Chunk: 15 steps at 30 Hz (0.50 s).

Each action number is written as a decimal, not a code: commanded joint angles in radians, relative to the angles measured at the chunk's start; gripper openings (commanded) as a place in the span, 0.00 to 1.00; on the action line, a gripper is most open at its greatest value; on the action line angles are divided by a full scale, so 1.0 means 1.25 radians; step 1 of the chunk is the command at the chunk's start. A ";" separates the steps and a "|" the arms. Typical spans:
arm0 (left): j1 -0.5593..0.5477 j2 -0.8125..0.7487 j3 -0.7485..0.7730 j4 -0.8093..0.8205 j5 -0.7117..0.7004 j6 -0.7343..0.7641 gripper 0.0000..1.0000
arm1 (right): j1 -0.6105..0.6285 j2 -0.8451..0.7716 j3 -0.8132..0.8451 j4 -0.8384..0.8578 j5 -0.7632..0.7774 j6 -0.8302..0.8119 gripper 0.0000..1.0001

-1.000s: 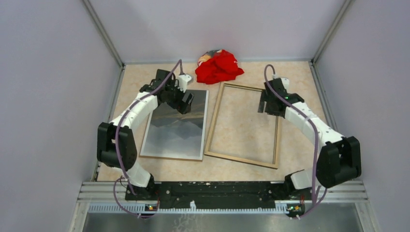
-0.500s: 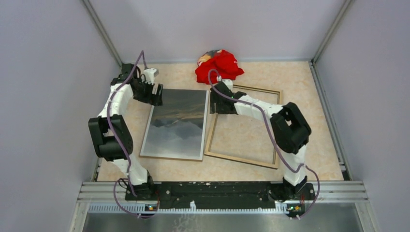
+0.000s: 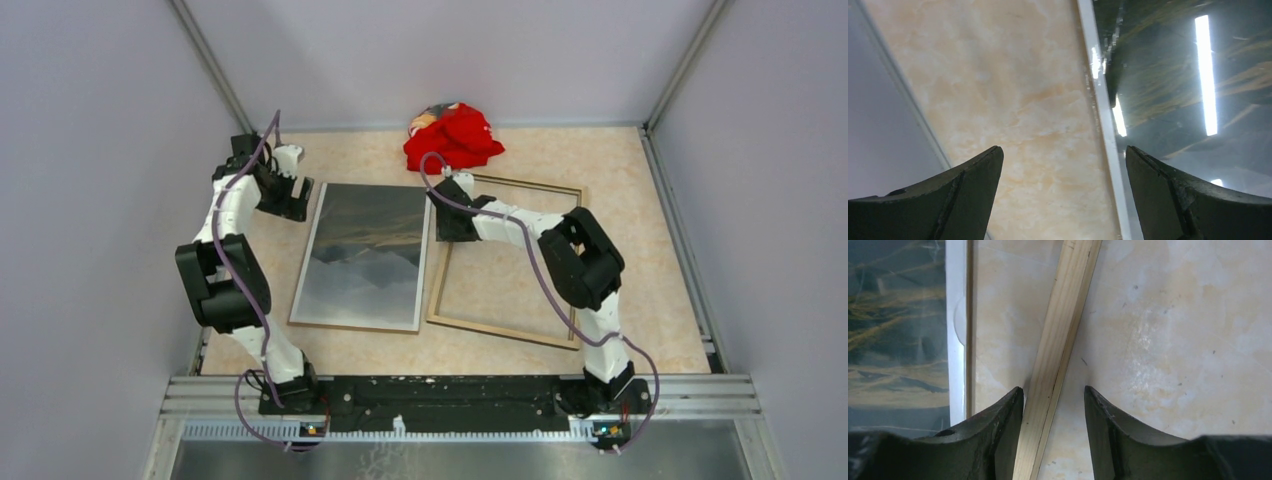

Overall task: Put the photo into the frame
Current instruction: Move the photo frame to the center of the board.

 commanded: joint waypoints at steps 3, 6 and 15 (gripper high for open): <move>0.006 -0.006 -0.042 0.115 -0.168 0.047 0.98 | 0.010 -0.078 -0.106 0.010 0.056 -0.012 0.47; 0.008 -0.003 -0.049 0.133 -0.203 0.050 0.98 | 0.003 -0.114 -0.153 0.012 0.070 -0.002 0.45; 0.008 0.006 -0.044 0.129 -0.183 0.046 0.98 | -0.006 -0.185 -0.253 0.105 -0.021 -0.131 0.41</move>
